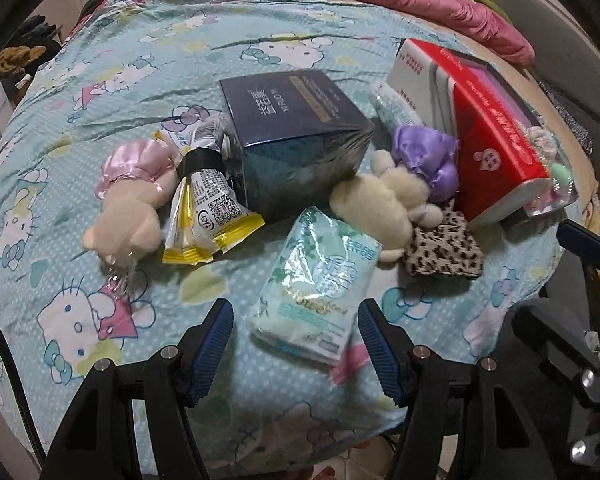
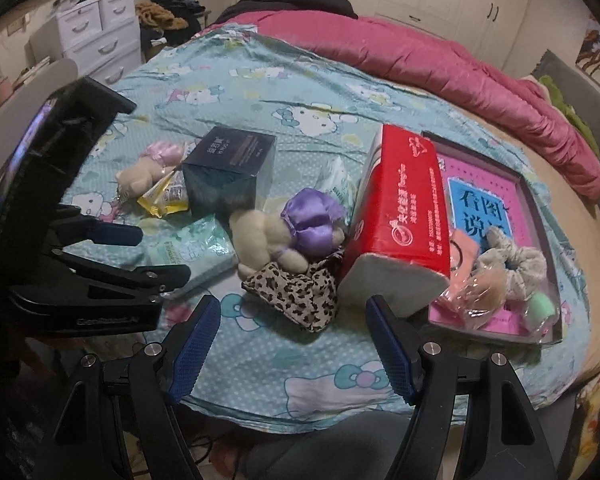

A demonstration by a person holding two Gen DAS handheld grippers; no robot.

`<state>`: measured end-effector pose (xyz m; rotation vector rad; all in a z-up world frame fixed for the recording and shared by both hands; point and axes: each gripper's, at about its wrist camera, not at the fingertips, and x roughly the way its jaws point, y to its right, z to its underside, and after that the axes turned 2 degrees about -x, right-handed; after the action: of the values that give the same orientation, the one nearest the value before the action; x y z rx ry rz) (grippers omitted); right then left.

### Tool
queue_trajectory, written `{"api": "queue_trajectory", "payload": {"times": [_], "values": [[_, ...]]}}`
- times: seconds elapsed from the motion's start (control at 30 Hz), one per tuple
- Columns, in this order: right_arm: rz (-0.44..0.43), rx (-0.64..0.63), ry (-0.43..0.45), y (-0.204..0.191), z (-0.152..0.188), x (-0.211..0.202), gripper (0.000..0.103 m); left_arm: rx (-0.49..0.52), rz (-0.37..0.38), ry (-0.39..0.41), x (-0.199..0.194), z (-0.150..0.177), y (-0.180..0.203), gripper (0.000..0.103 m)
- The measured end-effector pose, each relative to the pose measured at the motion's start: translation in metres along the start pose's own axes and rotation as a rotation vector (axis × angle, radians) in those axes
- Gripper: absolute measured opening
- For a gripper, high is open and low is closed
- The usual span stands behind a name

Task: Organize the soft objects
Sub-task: 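Grasp the green Flower tissue pack with the left tool while the right tool grasps the leopard-print scrunchie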

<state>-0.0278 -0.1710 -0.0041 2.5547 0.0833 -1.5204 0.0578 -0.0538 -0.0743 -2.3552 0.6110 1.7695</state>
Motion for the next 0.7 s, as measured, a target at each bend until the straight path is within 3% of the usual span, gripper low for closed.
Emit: {"api": "queue_trajectory", "payload": {"times": [0.5,0.7], "values": [[0.025,-0.033,-0.133,-0.001,-0.003,0.047,0.076,0.034,0.063,-0.034,0.033,-0.015,0.006,0.064],[0.08,-0.101,-0.152,-0.005,-0.012,0.067,0.076,0.002,0.101,-0.041,0.037,-0.018,-0.001,0.057]]}}
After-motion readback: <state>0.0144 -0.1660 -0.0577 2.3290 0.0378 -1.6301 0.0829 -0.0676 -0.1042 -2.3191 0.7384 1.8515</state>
